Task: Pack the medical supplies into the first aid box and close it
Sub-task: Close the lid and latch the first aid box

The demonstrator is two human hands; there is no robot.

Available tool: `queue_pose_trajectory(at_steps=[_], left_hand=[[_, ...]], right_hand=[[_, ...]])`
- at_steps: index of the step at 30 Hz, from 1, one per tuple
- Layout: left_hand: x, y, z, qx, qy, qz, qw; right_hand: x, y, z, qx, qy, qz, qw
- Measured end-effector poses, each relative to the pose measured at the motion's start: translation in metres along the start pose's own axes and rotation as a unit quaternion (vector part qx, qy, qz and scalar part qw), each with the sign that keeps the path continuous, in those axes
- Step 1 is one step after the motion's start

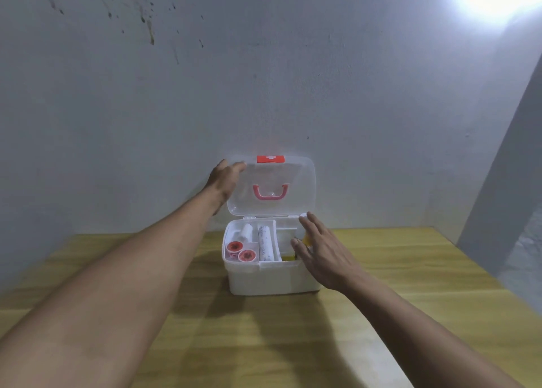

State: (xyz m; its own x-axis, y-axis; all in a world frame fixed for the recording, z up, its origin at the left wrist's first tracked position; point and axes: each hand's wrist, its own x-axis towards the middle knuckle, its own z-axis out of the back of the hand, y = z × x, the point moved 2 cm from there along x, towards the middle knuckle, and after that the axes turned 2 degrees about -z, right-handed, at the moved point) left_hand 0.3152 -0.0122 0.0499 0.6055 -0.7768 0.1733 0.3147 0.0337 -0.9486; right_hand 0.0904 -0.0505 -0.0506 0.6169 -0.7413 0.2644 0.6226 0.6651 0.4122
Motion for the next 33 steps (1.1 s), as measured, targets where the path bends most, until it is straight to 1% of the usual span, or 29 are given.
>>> queue_pose_trajectory(at_steps=[2, 4, 6, 8, 10, 11, 13, 15, 16, 18, 21, 26, 33], left_hand=[[0.0, 0.001, 0.004, -0.004, -0.028, 0.003, 1.0], [-0.001, 0.0, 0.008, -0.013, -0.044, -0.012, 0.999], [-0.005, -0.002, 0.01, -0.016, -0.043, -0.026, 0.999], [-0.01, -0.002, 0.011, -0.017, -0.046, -0.04, 0.998], [-0.017, 0.001, 0.014, -0.007, -0.066, -0.059, 0.996], [-0.02, 0.005, 0.015, 0.003, -0.08, -0.069, 0.994], [-0.027, 0.009, 0.019, 0.035, -0.101, -0.091, 0.99], [-0.036, 0.013, 0.022, 0.067, -0.112, -0.115, 0.985], [-0.04, 0.013, 0.024, 0.08, -0.113, -0.125, 0.982], [-0.047, 0.014, 0.026, 0.098, -0.112, -0.142, 0.979], [-0.056, 0.017, 0.027, 0.109, -0.116, -0.153, 0.975], [-0.068, 0.019, 0.027, 0.116, -0.126, -0.157, 0.972], [-0.079, 0.025, 0.029, 0.126, -0.119, -0.168, 0.97]], right_hand=[[0.001, -0.001, 0.002, 0.002, 0.001, -0.001, 1.0], [0.003, -0.001, 0.006, 0.002, -0.021, -0.004, 1.0], [0.005, 0.002, 0.013, 0.004, -0.07, -0.005, 0.998], [0.01, 0.008, 0.021, 0.031, -0.121, -0.008, 0.992], [0.015, 0.017, 0.029, 0.065, -0.172, -0.022, 0.983], [0.017, 0.022, 0.034, 0.064, -0.204, -0.029, 0.977], [0.021, 0.029, 0.043, 0.019, -0.273, -0.025, 0.962], [0.024, 0.034, 0.05, -0.047, -0.31, 0.007, 0.949], [0.026, 0.034, 0.053, -0.078, -0.313, 0.03, 0.946], [0.028, 0.034, 0.056, -0.125, -0.284, 0.079, 0.947], [0.032, 0.032, 0.06, -0.146, -0.235, 0.131, 0.952], [0.031, 0.036, 0.068, -0.156, -0.207, 0.18, 0.949], [0.024, 0.042, 0.066, -0.181, -0.189, 0.214, 0.941]])
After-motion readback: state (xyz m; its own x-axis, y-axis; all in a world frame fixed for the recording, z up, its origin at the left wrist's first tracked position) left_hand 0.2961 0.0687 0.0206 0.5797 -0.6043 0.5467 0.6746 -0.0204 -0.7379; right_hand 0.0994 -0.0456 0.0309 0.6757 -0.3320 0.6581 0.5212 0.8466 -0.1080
